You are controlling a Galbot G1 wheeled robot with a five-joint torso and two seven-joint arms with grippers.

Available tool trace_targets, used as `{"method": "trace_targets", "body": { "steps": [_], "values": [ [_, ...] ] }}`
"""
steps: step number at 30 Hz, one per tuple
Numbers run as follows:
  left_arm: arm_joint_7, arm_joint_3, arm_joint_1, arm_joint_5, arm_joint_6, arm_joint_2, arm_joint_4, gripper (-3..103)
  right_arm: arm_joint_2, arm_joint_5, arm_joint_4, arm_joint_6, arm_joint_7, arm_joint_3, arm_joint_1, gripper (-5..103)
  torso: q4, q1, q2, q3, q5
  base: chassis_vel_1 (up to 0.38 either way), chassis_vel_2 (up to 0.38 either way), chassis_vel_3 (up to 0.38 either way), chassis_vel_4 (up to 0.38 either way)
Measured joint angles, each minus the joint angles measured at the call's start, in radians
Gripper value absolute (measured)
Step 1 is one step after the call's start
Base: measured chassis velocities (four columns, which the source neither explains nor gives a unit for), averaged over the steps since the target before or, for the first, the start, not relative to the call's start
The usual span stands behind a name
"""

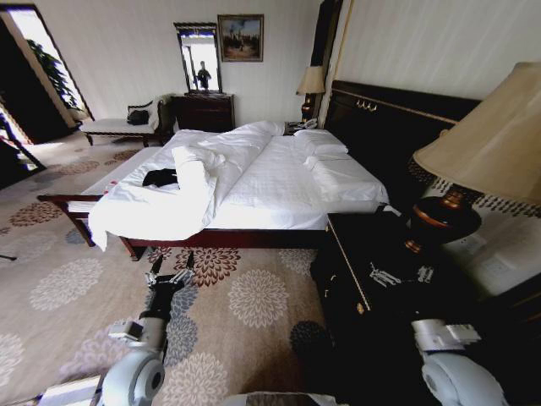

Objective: Fold the clothes on the bed.

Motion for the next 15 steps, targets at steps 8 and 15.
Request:
{"method": "trace_targets", "body": {
  "steps": [8, 15],
  "values": [
    [0.001, 0.013, 0.000, 0.011, -0.006, -0.005, 0.004, 100, -0.002, 0.001, -0.008, 0.000, 0.000, -0.002, 0.004, 100, 0.0000, 0.000, 0.000, 0.000, 0.0000, 0.000, 0.000, 0.000, 0.000],
    [0.001, 0.018, -0.004, 0.015, -0.006, -0.005, 0.012, 100, -0.002, 0.002, -0.014, 0.000, 0.002, -0.007, 0.009, 100, 0.0001, 0.000, 0.000, 0.000, 0.0000, 0.000, 0.000, 0.000, 0.000]
  ]
}}
